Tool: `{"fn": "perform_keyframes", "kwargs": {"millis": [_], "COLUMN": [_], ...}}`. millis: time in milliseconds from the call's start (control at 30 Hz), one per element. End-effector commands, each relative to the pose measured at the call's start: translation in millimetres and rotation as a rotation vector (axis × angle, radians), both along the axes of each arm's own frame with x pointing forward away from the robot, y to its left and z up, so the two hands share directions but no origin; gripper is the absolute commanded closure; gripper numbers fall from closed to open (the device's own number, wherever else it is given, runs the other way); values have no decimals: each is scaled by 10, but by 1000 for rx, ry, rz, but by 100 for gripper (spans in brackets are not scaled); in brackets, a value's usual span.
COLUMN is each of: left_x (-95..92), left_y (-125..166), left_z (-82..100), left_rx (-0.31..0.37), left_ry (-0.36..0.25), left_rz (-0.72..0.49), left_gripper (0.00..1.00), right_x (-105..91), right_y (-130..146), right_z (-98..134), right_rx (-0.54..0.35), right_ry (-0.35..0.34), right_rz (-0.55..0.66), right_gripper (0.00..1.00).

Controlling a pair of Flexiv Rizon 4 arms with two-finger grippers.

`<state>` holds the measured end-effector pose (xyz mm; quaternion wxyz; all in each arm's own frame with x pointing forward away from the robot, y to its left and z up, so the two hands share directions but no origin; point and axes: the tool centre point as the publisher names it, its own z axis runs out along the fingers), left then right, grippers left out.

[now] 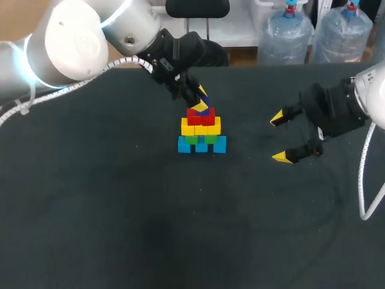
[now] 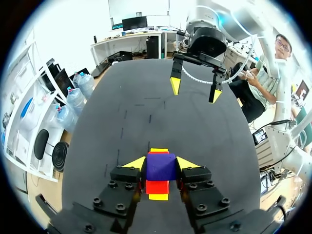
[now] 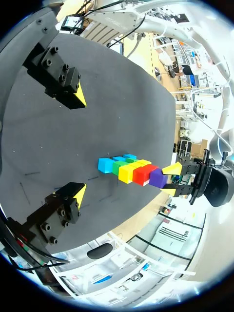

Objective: Place the blue cubes, place green cubes on the blue cubes, place the yellow cubes on the green cubes, then place the red cubes on the yellow cubes, and place purple cube on the red cubes.

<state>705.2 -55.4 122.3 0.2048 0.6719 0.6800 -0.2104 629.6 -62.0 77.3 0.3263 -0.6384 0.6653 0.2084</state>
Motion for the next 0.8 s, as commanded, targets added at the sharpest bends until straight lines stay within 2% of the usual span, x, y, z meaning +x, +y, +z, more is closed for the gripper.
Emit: {"fn": "perform_keyframes", "kwargs": {"millis": [33, 500, 800], "left_x": [2, 2, 6], "left_y": [26, 22, 20], "left_z": [-4, -24, -25], "left_rx": [-4, 0, 4], "left_ry": [-1, 5, 6], "left_rz": [0, -2, 2], "left_gripper": [100, 100, 83], "right_x": [9, 9, 9], "right_y": [0, 0, 0], "right_z": [-10, -10, -10], "right_rx": [4, 4, 4], "right_ry": [0, 0, 0], "right_rz": [2, 2, 2], "right_gripper": [0, 0, 0]}}
